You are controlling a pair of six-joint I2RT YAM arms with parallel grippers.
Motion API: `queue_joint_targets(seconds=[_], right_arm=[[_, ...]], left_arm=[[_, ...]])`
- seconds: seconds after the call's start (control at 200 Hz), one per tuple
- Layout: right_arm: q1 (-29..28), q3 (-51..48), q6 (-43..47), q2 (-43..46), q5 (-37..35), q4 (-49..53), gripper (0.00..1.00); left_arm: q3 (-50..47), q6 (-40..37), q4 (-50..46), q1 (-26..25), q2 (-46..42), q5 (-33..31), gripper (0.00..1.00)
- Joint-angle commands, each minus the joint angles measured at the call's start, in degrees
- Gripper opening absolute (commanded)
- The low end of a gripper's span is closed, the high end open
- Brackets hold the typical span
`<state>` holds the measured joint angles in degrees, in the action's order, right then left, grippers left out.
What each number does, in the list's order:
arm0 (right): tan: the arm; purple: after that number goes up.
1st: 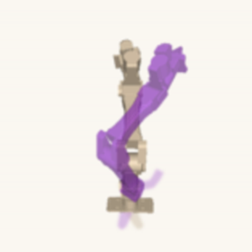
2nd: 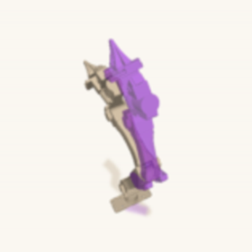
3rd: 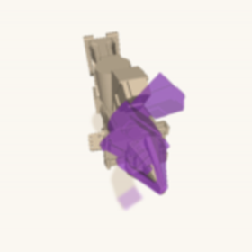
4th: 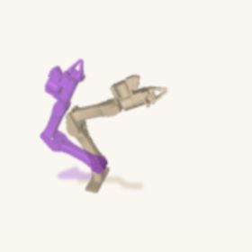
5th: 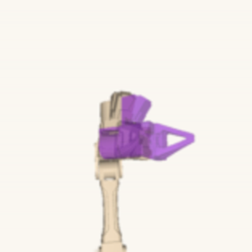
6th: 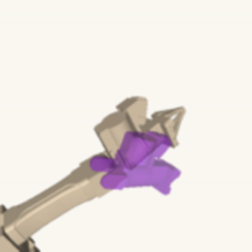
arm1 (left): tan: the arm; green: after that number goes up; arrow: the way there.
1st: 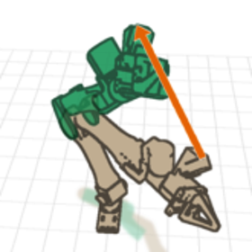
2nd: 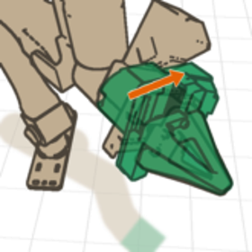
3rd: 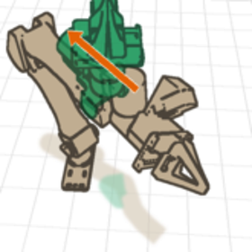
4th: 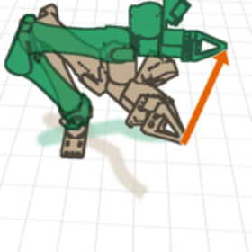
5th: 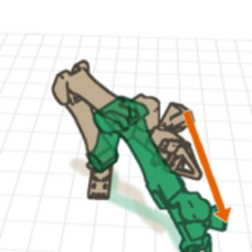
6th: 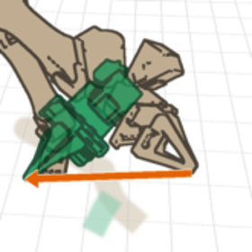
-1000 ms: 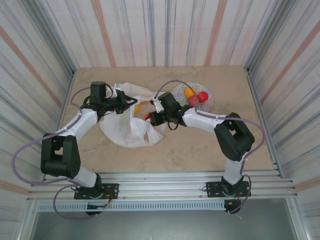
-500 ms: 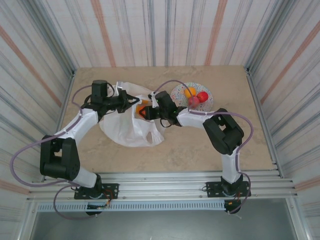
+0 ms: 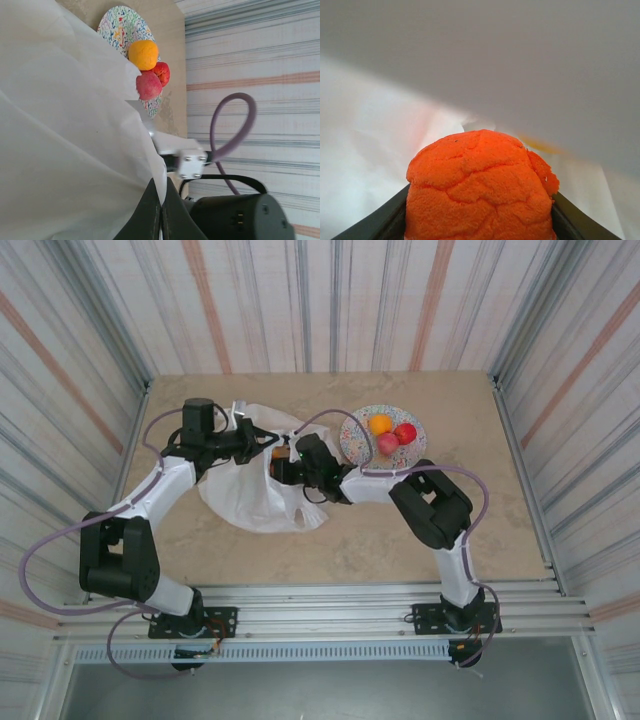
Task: Place the fruits into the plastic bag
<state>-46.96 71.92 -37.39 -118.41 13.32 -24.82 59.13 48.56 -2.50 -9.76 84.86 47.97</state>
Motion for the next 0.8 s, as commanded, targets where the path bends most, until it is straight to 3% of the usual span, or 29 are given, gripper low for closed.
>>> queue_joint_targets(seconds=[0.0,0.526,0.792], right_arm=[[-0.33,1.46,-2.08,-1.65,-0.78,-0.70,0.56],[1.07,-0.54,0.01,2.67,-2.22,3.69,0.82],[3.61,0.47,0.12,3.62,-4.53,11.30,0.88]], left_arm=[[1.43,0.74,-0.74,0.57,-1.80,0.02,0.00],[0.68,0.66,0.06,0.95,-0.83,0.55,0.00],[0.37,0.64,0.29,1.17,-0.55,0.59,0.00]])
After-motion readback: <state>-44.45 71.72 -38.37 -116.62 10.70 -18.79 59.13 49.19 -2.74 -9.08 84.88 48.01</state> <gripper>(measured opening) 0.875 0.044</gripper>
